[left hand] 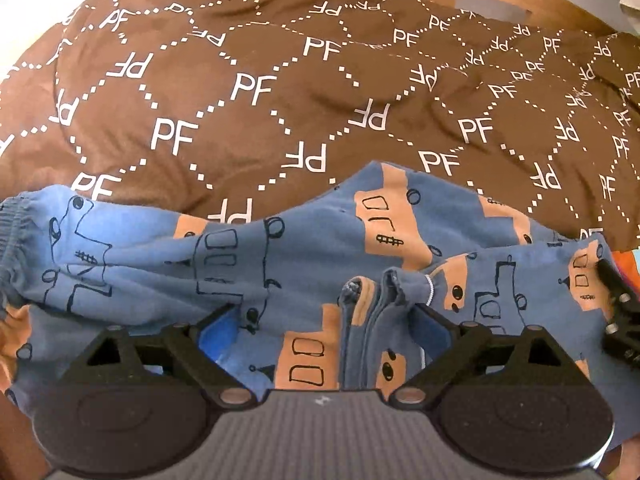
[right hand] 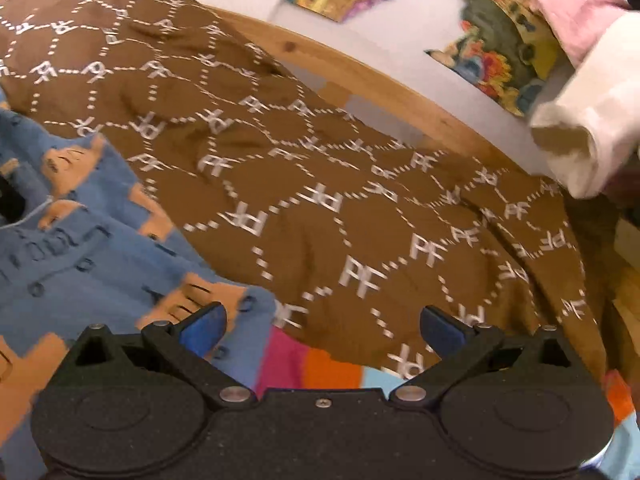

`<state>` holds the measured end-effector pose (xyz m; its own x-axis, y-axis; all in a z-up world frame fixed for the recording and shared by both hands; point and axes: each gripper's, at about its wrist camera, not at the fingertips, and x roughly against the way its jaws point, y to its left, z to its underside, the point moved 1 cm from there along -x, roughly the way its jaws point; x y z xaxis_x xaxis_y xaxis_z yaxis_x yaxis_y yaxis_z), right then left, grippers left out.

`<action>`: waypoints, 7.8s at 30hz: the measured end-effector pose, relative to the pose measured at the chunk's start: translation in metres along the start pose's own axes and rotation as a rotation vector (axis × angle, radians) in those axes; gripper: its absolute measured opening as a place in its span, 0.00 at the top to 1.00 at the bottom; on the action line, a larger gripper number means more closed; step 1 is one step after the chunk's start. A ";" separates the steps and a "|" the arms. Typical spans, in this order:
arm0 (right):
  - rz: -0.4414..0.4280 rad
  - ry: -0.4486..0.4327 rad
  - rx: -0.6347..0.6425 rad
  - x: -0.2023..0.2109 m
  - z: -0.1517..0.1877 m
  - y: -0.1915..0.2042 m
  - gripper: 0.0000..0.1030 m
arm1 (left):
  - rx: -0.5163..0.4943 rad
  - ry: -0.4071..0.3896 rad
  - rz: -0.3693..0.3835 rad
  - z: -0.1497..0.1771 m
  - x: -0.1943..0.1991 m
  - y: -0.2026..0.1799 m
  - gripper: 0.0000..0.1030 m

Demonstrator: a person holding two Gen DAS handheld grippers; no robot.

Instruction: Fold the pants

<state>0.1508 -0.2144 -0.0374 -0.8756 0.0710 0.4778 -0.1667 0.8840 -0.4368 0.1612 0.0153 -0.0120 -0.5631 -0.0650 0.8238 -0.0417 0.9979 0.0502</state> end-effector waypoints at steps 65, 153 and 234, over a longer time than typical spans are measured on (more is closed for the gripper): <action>-0.418 -0.154 0.106 0.031 -0.076 0.065 0.01 | 0.257 -0.370 0.019 0.039 0.076 0.151 0.31; -0.838 -0.041 0.124 -0.066 -0.124 0.103 0.64 | 0.411 -0.238 0.060 0.023 0.064 0.176 0.54; -0.739 0.038 -0.538 0.010 0.019 -0.061 0.47 | -0.611 -0.185 0.352 0.079 0.074 -0.100 0.62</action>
<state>0.1439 -0.2761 -0.0209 -0.6129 -0.5922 0.5231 -0.4369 0.8056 0.4002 0.0587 -0.0902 -0.0005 -0.5905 0.3146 0.7432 0.6055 0.7815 0.1503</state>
